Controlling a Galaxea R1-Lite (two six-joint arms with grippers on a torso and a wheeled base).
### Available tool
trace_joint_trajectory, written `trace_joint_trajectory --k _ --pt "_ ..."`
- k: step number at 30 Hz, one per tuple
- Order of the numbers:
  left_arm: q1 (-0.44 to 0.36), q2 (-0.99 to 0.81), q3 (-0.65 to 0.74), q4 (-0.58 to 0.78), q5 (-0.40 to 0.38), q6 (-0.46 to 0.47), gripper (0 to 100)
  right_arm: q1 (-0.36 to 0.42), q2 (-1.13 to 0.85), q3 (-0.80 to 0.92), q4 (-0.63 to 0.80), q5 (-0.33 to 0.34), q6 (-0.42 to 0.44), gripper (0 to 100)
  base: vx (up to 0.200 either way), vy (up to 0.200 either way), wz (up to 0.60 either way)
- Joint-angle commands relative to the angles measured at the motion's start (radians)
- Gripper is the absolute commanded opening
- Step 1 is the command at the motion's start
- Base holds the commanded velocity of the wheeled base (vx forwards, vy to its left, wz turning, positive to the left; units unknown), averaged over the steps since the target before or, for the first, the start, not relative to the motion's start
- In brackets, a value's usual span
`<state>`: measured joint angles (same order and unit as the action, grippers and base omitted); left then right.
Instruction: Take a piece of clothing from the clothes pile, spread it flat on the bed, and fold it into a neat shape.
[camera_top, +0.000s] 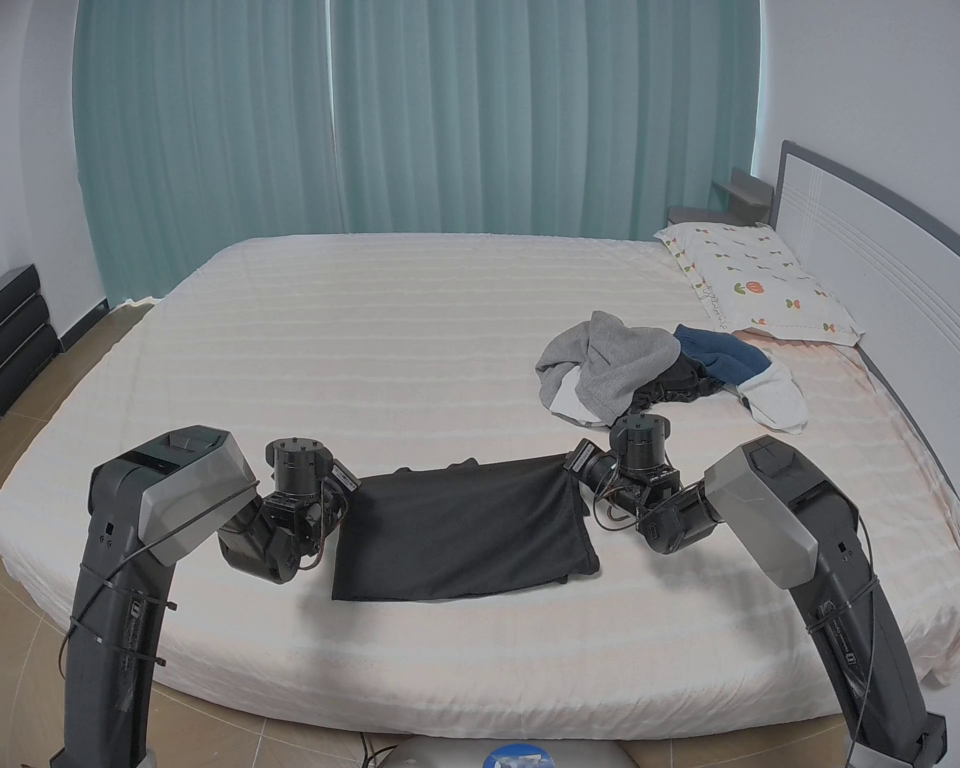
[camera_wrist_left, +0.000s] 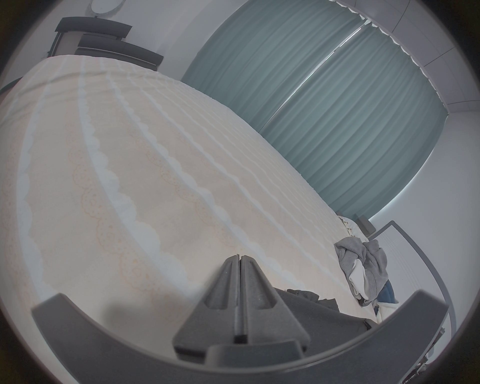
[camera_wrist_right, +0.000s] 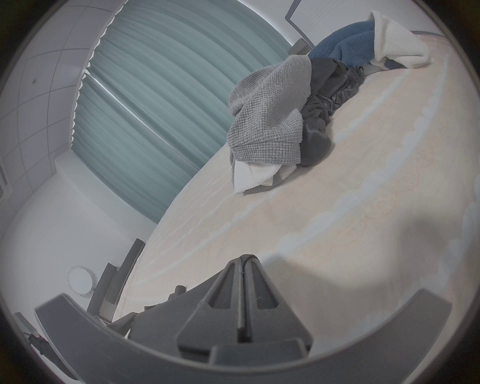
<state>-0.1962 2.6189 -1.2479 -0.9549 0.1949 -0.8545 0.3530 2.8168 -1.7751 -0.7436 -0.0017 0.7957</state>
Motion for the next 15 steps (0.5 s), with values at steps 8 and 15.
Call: trace_joint_trajectory --k 8,15 --pt "-0.002 0.009 -0.005 0.008 0.000 0.003 0 0.003 0.016 -0.009 0.012 -0.001 -0.012 0 0.000 0.000 0.00" --pt "0.000 0.009 -0.007 0.007 0.000 0.003 100 0.004 0.009 0.000 0.007 -0.004 -0.012 100 0.000 0.000 0.00"
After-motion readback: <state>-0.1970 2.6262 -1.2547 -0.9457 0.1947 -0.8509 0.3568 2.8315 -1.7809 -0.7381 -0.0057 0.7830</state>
